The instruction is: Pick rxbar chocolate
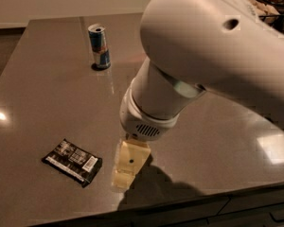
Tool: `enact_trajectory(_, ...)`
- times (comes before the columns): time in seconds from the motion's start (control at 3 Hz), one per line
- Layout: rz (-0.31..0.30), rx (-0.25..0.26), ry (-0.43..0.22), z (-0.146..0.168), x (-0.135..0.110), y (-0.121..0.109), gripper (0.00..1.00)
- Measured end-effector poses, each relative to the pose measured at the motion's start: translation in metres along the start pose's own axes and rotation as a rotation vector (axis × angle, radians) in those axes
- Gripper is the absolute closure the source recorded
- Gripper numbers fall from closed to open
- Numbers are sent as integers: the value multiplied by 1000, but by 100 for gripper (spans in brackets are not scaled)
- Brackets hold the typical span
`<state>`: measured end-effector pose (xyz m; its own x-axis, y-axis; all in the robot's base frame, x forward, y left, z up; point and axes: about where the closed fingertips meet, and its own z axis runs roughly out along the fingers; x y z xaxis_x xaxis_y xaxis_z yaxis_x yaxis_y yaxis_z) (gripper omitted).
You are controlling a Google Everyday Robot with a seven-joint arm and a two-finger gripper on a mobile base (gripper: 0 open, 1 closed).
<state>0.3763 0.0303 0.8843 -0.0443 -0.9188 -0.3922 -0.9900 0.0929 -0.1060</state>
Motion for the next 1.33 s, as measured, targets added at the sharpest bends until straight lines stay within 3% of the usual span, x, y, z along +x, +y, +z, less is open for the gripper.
enact_trajectory(0.67,-30,-46,-24,47,-52,20,0)
enact_trajectory(1.33,-56,-69,-11,81,-81,26,0)
